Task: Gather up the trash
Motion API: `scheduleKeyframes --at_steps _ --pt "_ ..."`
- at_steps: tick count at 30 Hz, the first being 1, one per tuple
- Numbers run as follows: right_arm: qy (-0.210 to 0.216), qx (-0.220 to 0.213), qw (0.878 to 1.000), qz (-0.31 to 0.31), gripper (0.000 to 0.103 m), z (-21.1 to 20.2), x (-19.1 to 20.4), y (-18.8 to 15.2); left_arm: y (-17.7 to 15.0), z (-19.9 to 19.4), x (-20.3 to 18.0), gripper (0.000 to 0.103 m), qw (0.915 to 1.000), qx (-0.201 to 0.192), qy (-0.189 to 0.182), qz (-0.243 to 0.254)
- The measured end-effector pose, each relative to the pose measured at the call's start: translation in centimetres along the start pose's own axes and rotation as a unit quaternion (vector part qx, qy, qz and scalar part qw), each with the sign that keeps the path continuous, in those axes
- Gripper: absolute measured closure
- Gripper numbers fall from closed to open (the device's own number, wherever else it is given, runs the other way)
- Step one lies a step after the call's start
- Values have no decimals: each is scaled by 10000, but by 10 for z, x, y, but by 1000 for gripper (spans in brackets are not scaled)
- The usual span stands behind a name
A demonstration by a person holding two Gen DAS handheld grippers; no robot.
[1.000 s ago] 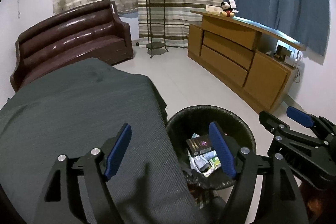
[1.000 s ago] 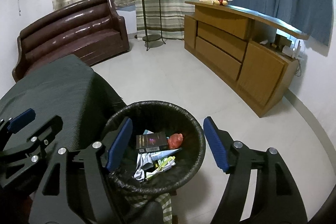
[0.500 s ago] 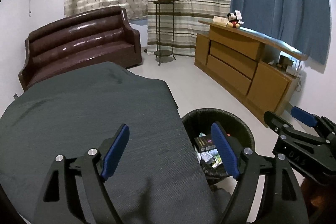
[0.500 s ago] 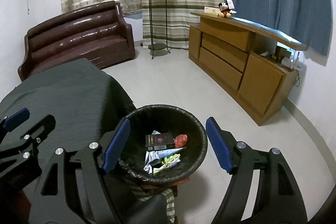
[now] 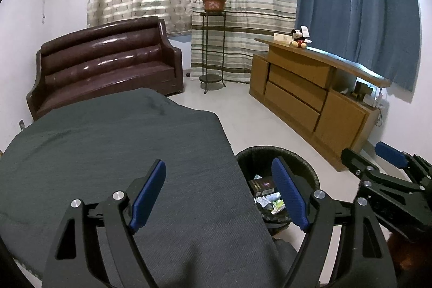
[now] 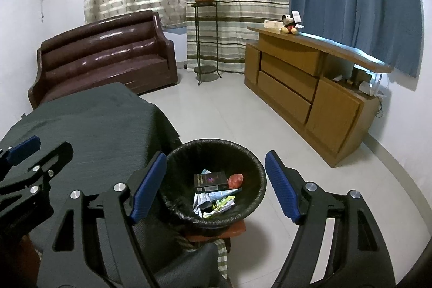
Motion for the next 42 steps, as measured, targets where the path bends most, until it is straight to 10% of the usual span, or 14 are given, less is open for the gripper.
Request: scheduleKeyframes --at_steps 42 --pt "-12 -47 10000 -11 29 -10 1 -6 -6 -6 2 25 10000 -15 -14 -22"
Point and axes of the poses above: each gripper's, at about its wrist camera, not at the fingertips, and z roughly the way its jaws point, x to its left, y to its top, the point moved 8 cm from there along z, roughly the way its jaws point, and after that the axes turned 1 degree about y, right-handed, at the moved point
